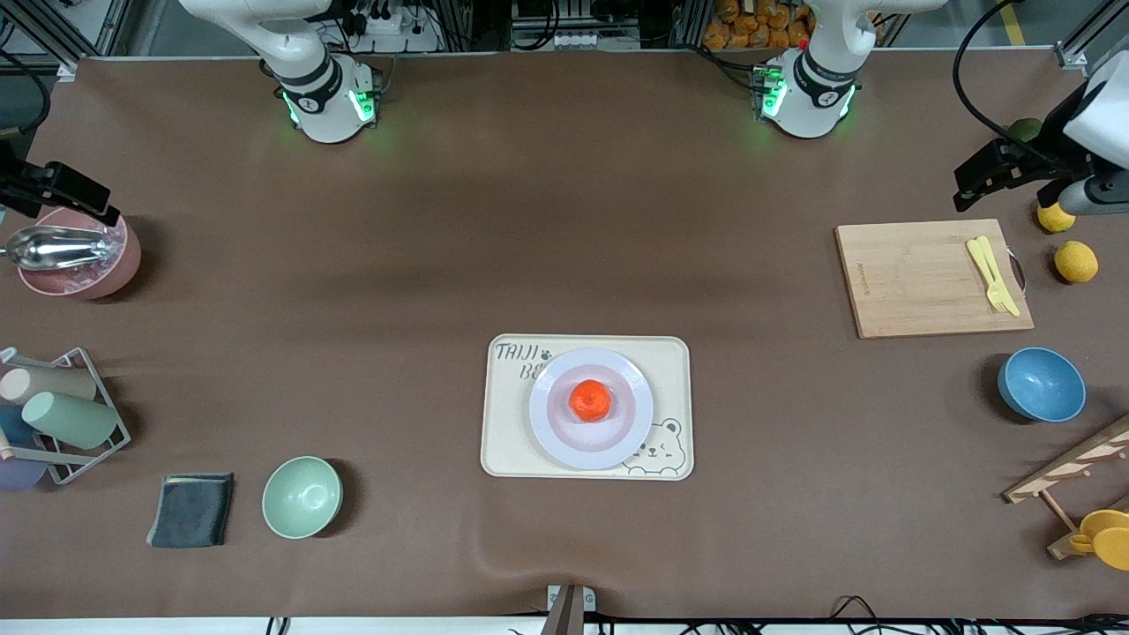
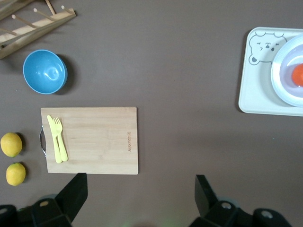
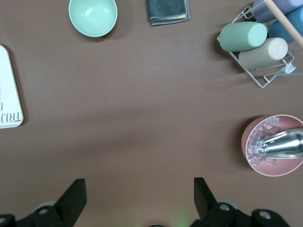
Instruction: Place orange and plate with both arms
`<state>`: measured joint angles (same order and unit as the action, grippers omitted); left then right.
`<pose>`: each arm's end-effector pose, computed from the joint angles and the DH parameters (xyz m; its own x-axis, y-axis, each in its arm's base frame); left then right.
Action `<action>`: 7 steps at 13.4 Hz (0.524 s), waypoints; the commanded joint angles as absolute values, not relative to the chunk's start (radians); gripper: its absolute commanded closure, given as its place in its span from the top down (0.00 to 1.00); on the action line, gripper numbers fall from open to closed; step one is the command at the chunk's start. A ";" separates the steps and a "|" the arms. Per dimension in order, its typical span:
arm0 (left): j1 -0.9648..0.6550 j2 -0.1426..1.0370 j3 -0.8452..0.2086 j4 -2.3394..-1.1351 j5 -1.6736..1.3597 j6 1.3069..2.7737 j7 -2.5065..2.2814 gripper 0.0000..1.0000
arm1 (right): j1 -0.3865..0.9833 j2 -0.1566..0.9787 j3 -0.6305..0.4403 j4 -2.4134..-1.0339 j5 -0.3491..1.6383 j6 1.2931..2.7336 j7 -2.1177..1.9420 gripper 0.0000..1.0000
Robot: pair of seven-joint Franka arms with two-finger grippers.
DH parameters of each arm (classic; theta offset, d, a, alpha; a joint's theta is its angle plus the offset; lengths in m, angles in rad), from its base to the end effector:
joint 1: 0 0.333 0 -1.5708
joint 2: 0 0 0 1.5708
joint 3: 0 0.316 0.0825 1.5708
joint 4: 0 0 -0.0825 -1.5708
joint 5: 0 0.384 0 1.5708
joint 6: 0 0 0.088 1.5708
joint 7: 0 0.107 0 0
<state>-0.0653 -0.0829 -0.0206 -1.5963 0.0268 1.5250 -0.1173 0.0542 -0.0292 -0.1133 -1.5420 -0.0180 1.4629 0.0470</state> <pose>0.5222 -0.0425 0.6532 0.9994 0.0326 0.0149 0.0330 -0.9991 -0.0269 0.5333 -0.0346 0.6445 0.9930 -0.1075 -0.0493 -0.1068 -0.9941 0.0170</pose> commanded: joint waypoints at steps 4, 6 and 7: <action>-0.058 -0.086 -0.021 -1.574 0.008 1.505 -0.107 1.00 | 0.048 -0.034 -0.118 -1.522 -0.045 1.479 -0.109 1.00; -0.058 -0.090 -0.023 -1.574 0.006 1.465 -0.100 1.00 | 0.046 -0.031 -0.118 -1.520 -0.041 1.483 -0.110 1.00; -0.058 -0.092 -0.025 -1.574 0.006 1.453 -0.101 1.00 | 0.049 -0.032 -0.117 -1.520 -0.041 1.482 -0.110 1.00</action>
